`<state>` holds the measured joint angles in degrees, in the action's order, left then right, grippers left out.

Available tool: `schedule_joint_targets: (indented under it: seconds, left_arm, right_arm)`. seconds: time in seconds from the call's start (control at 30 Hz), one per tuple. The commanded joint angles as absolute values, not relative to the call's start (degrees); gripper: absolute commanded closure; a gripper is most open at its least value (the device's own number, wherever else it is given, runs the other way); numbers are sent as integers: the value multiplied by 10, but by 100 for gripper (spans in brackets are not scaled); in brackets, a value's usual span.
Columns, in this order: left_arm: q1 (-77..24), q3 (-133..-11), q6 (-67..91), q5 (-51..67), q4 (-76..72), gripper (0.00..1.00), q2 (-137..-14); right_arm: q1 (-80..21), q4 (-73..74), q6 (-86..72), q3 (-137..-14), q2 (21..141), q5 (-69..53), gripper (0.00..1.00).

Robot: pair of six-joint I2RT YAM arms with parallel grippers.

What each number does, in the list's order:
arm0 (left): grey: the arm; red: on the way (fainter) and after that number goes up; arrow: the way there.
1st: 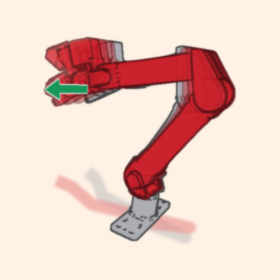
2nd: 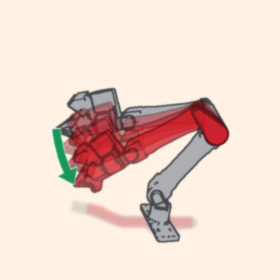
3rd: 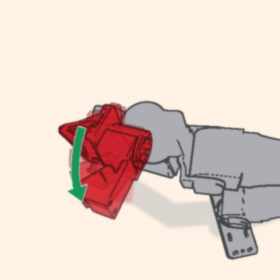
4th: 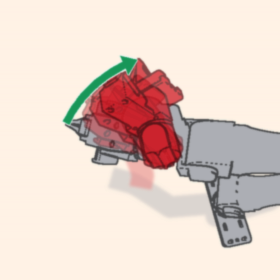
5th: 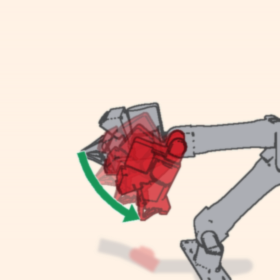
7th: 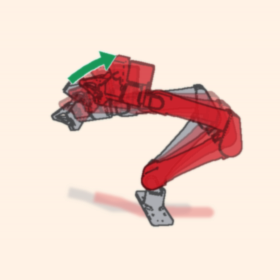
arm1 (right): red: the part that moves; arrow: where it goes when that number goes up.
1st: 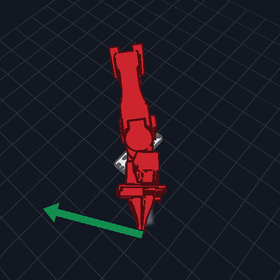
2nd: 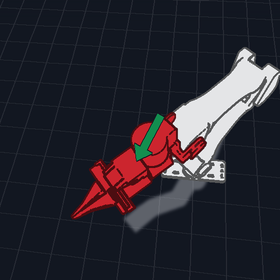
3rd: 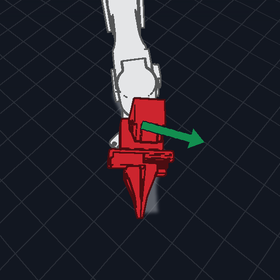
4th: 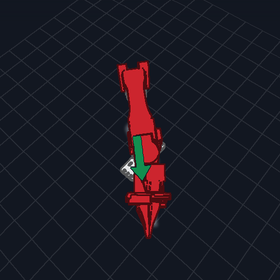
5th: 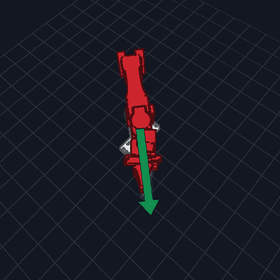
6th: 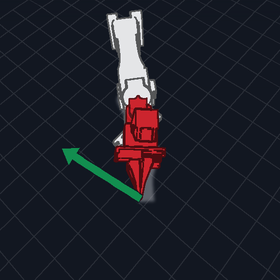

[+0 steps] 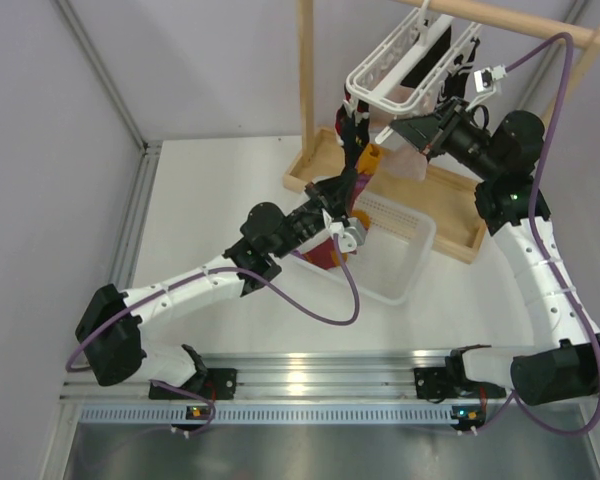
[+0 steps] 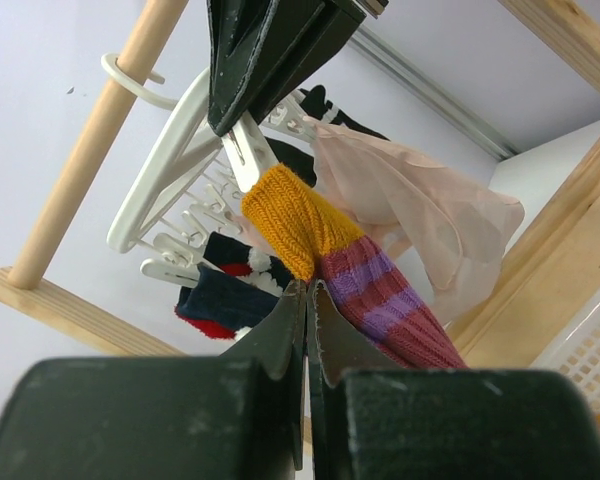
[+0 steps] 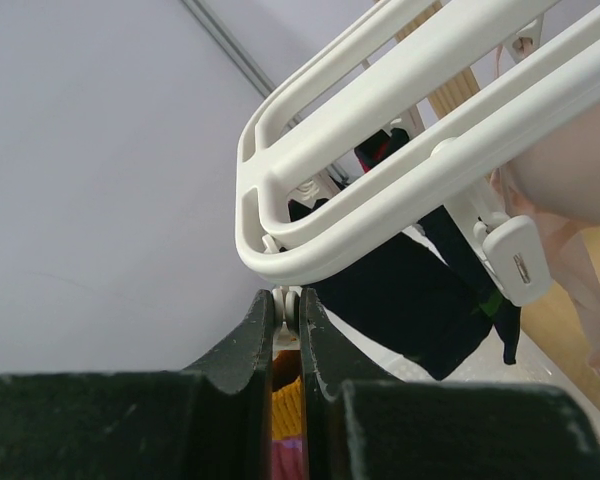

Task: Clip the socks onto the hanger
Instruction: Pick up the sock from the bin, then clamp the sock onto the hanger.

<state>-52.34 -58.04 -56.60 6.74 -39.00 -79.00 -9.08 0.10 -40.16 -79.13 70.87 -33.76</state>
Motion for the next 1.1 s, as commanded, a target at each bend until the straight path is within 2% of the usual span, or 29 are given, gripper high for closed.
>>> schedule_joint_targets:
  seconds: [0.0,1.07]
  left_arm:
    - [-526,-608,-578,68,-427,100,-780]
    - [-525,-672,-610,86,-458,100,-833]
  right_arm:
    - [-87,-12,-394,-790,696,-339,100]
    - [-88,-2,-373,-787,699,-358,100]
